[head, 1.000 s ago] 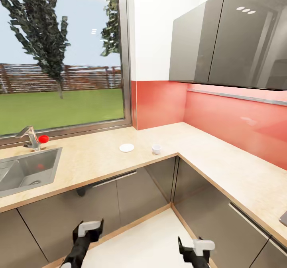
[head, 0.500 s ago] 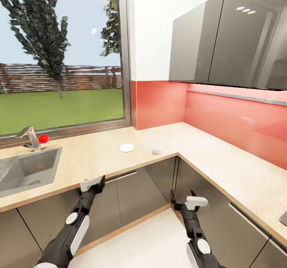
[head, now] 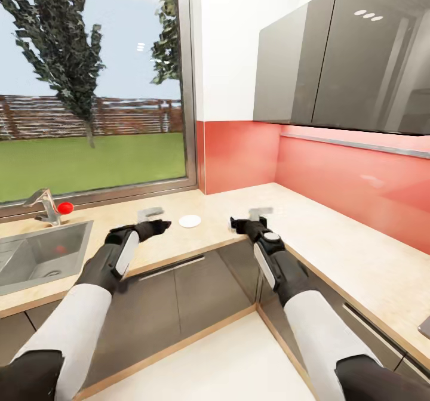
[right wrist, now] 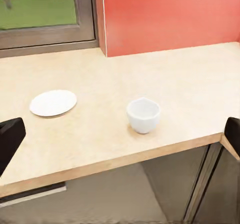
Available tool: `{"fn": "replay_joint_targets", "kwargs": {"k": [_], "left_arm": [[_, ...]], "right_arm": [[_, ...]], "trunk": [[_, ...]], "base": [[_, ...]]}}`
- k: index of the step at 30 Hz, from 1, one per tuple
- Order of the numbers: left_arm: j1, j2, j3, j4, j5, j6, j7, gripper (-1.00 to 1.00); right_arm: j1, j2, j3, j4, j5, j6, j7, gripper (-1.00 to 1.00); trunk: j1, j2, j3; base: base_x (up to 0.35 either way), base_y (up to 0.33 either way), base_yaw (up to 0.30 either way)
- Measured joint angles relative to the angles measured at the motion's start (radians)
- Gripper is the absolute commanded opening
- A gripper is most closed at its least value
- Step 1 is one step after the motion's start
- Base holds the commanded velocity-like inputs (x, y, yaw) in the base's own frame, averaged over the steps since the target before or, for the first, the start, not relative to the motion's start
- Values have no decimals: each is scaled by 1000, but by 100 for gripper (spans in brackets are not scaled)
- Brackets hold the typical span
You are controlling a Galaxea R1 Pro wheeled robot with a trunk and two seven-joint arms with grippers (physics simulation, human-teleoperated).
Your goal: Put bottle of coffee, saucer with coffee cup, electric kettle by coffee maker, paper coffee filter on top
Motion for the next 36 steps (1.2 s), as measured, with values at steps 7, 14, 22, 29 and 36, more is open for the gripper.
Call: {"fn": "replay_joint_targets", "kwargs": {"k": [7, 14, 22, 29, 36], "left_arm": [[-200, 5, -10, 339, 3, 92, -7, 100], [-179, 29, -68, 330, -5, 88, -32, 100], [-198, 55, -72, 301, 2, 99, -53, 100], [-169, 55, -72, 262, 7, 95, -61, 100], [-129, 54, -73, 251, 10, 93, -63, 100]], "right_arm": [[-150, -1, -3, 146, 0, 207, 1, 100], [-155, -2, 0, 164, -4, 211, 1, 100], [-182, 5, 21, 139, -11, 213, 31, 100], [-173, 5, 24, 100, -14, 214, 31, 100], [-173, 5, 25, 78, -14, 215, 31, 100]], "trunk": [[0, 0, -1], [0, 0, -1], [0, 0, 0], [0, 0, -1], [0, 0, -1]], "base": [[0, 0, 0], [0, 0, 0], [0, 0, 0], [0, 0, 0], [60, 0, 0]]}}
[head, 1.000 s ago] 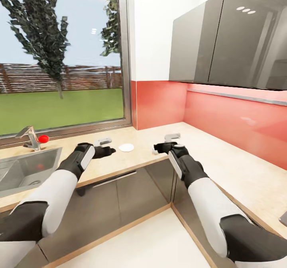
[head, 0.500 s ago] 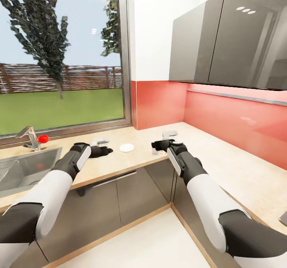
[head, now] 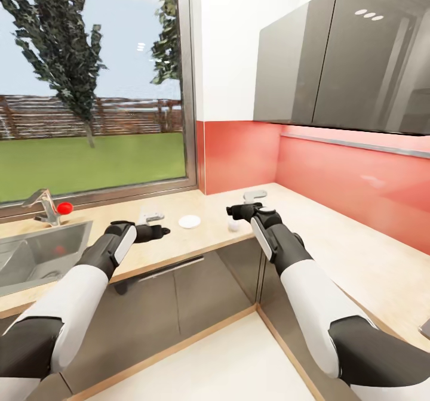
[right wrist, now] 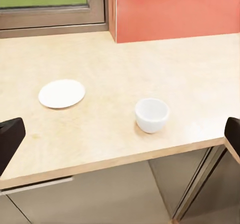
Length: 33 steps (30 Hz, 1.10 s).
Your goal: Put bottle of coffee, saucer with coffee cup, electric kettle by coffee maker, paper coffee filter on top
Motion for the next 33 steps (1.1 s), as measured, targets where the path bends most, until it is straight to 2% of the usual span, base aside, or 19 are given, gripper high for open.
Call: {"fn": "replay_joint_targets", "kwargs": {"k": [9, 16, 23, 33], "left_arm": [[13, -1, -1, 1, -1, 1, 0, 100], [13, -1, -1, 1, 1, 1, 0, 100], [13, -1, -1, 1, 1, 3, -1, 100], [15, -2, -4, 3, 2, 3, -2, 100]], "right_arm": [[1, 0, 0, 0, 0, 0, -1, 100], [1, 0, 1, 10, 0, 2, 1, 100], [2, 0, 43, 50, -1, 3, 2, 100], [2, 0, 48, 53, -1, 4, 2, 100]], "trunk": [[0, 0, 0], [0, 0, 0], [0, 0, 0], [0, 0, 0]], "base": [[257, 0, 0], [75, 0, 0], [265, 1, 0], [331, 76, 0]]}}
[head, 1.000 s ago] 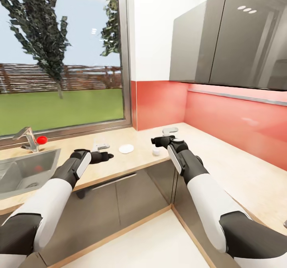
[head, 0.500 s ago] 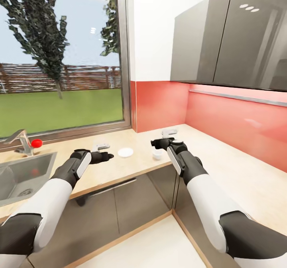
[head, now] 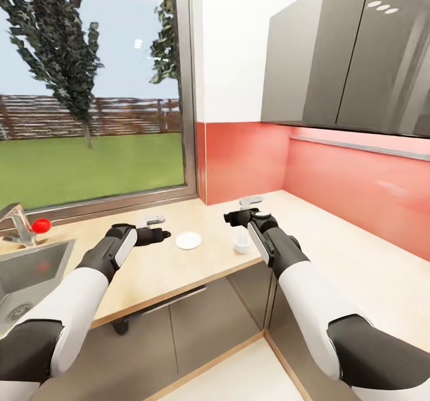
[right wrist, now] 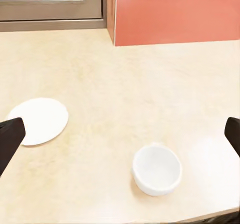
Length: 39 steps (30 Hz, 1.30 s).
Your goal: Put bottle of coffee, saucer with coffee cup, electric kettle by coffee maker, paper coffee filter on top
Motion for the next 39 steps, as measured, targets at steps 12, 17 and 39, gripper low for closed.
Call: {"fn": "replay_joint_targets", "kwargs": {"k": [12, 17, 39], "left_arm": [[0, 0, -1, 7, 0, 0, -3, 100], [1, -1, -1, 11, 0, 1, -4, 100], [13, 34, 0, 12, -4, 87, -179, 100]], "right_arm": [[0, 0, 7, 55, 0, 1, 103, 100], [0, 0, 7, 62, 0, 0, 116, 100], [0, 0, 6, 389, 0, -1, 300, 100]], "trunk": [[0, 0, 0], [0, 0, 0], [1, 0, 0]], "base": [[334, 3, 0], [334, 0, 0], [51, 0, 0]]}}
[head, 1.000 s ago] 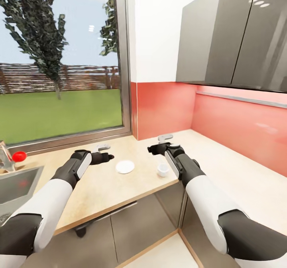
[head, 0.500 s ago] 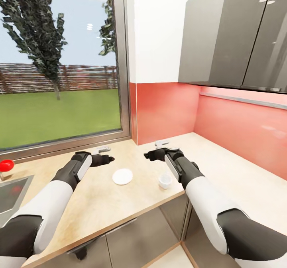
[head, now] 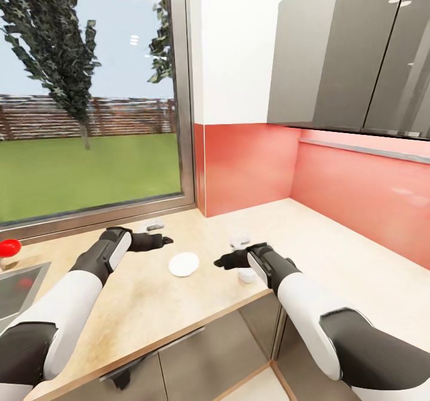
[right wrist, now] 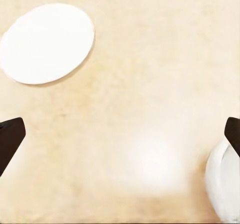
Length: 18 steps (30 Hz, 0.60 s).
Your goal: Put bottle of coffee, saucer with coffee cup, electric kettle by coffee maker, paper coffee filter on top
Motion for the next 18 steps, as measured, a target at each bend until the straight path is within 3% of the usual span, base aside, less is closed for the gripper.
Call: {"fn": "replay_joint_targets", "kwargs": {"k": [6, 9, 18], "left_arm": [[0, 7, 0, -1, -2, 5, 0, 100], [0, 8, -5, 1, -5, 5, 0, 100], [2, 8, -8, 1, -3, 5, 1, 100]], "right_arm": [[0, 0, 0, 22, 0, 0, 36, 100], [0, 0, 0, 28, 0, -1, 175, 100], [0, 0, 1, 34, 1, -2, 204, 100]], "trunk": [[0, 0, 0], [0, 0, 0], [0, 0, 0]], "base": [[38, 17, 0], [233, 186, 0], [108, 57, 0]]}}
